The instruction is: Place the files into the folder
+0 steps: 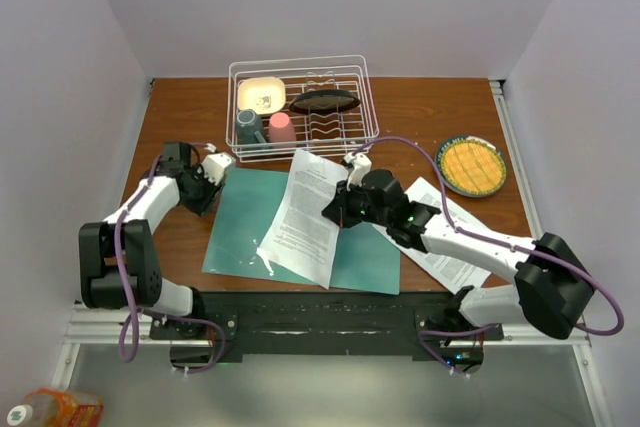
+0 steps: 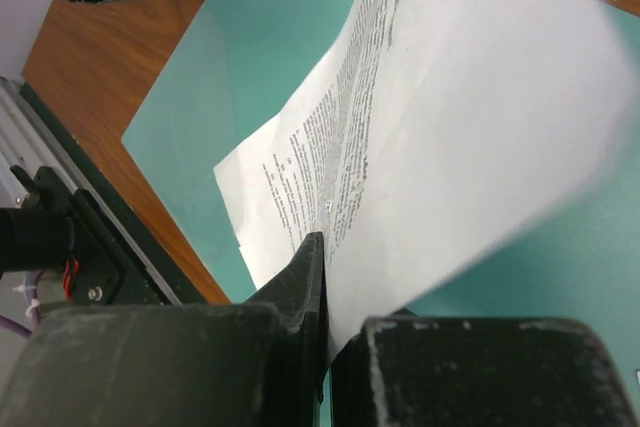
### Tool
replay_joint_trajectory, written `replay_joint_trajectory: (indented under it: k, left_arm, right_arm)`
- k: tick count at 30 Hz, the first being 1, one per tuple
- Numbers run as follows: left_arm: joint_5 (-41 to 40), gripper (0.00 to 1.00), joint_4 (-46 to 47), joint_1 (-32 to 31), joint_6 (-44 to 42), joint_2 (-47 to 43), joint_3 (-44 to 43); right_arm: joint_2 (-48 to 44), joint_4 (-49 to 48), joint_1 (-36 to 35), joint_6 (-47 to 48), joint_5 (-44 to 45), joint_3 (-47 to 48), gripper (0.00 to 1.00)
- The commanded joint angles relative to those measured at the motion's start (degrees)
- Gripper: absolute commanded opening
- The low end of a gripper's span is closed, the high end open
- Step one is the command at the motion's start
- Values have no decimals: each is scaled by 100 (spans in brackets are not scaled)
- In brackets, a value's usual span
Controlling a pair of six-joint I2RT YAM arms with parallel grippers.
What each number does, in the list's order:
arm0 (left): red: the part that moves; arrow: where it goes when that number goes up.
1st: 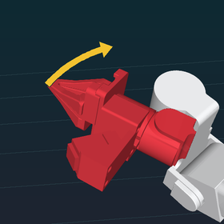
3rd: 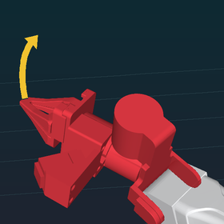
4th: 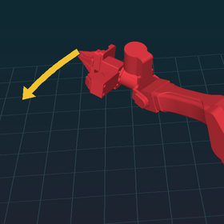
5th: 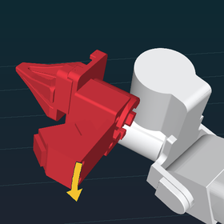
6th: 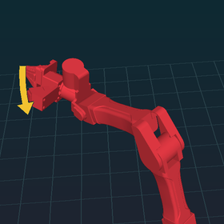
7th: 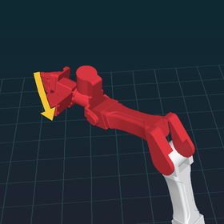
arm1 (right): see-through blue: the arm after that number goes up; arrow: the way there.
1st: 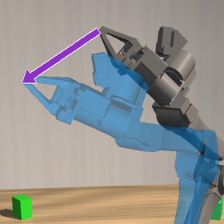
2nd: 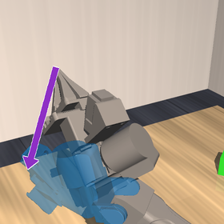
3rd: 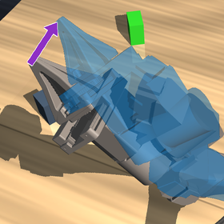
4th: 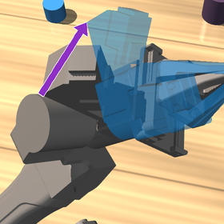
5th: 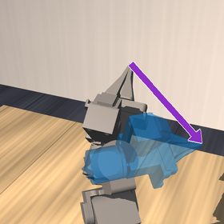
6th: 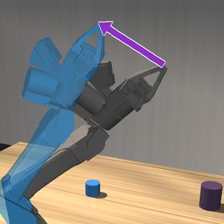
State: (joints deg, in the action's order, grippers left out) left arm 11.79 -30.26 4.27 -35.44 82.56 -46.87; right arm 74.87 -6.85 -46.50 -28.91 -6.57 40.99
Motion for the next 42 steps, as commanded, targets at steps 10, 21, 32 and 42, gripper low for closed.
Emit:
replay_joint_trajectory:
  k: [10,21,32,42]
  left_arm:
    - [596,36,-226,91,-1958,418,257]
    - [1027,33,-15,100,-2573,40,873]
    - [1062,30,-59,91,-2608,304,847]
    - [1334,25,-419,91,-2555,498,574]
  right_arm:
    - [-26,361,-8,369,147,287,0]
    - [967,-395,-8,61,-134,479,0]
    - [1477,-361,-8,306,-64,910,0]
    - [2207,-439,-8,254,-178,1262,0]
